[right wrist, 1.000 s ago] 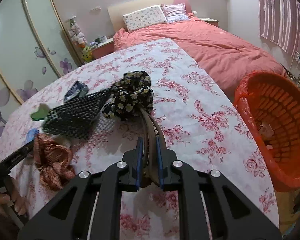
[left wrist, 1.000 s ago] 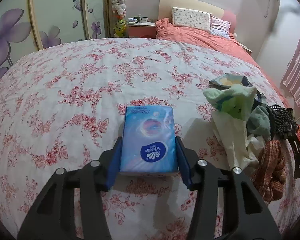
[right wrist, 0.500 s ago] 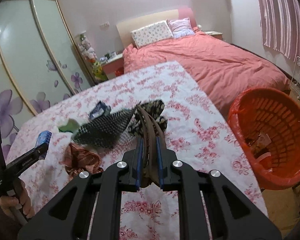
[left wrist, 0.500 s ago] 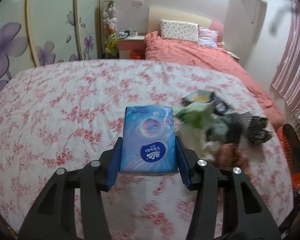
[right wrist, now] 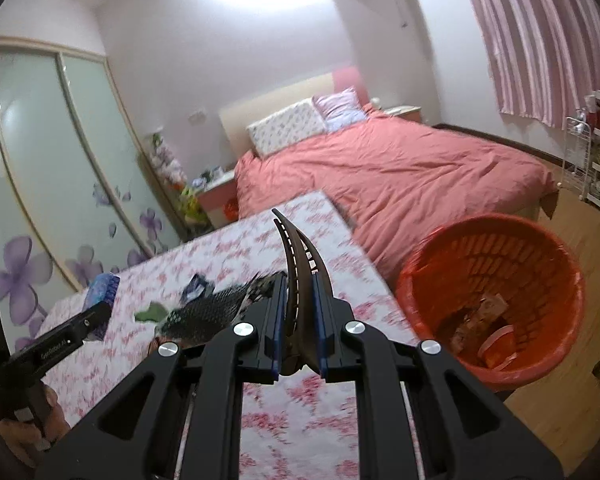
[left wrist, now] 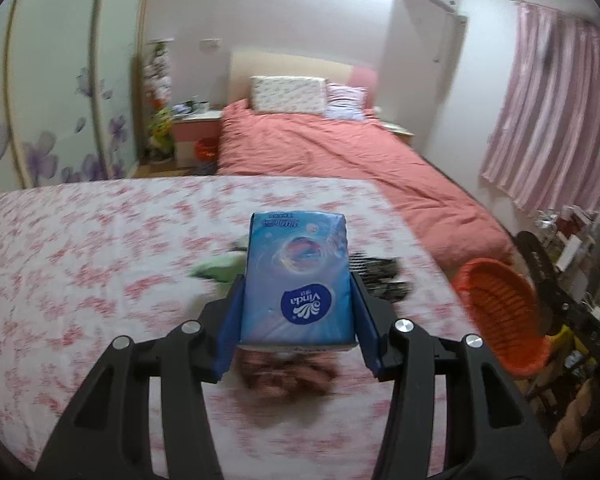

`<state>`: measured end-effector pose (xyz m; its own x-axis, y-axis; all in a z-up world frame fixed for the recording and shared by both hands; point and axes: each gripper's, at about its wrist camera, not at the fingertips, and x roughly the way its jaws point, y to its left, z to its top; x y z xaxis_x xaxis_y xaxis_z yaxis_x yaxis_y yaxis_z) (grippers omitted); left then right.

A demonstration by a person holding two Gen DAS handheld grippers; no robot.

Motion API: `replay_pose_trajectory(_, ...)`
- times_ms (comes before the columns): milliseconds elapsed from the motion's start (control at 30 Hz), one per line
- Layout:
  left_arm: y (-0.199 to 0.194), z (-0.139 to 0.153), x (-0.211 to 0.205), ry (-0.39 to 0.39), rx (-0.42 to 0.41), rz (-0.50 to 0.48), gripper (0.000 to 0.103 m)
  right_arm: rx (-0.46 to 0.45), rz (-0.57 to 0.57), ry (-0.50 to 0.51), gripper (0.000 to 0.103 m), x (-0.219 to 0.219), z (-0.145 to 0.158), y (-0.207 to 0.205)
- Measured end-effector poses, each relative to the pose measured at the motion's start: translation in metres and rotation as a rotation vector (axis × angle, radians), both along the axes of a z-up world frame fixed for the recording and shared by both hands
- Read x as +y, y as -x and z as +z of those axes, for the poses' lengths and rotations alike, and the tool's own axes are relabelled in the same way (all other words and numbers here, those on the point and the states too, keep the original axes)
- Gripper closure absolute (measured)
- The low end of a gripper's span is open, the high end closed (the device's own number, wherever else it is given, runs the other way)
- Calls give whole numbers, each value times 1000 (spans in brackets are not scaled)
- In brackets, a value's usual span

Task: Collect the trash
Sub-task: 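Carry the tissue pack and strap to the basket and release both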

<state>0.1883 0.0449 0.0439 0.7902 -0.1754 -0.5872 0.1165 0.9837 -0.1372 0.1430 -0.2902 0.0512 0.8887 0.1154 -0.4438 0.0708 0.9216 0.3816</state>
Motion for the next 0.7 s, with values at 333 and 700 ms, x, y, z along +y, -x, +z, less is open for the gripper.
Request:
replay_pose_trajectory(333,6,8,-107,50,-19,-224,53,-52,-153,-39,90,-61,-6,15)
replay_pose_trajectory(700,-12,-18,-211,52,28,-417,53,-37,-260,-118,90,-128,-34,0)
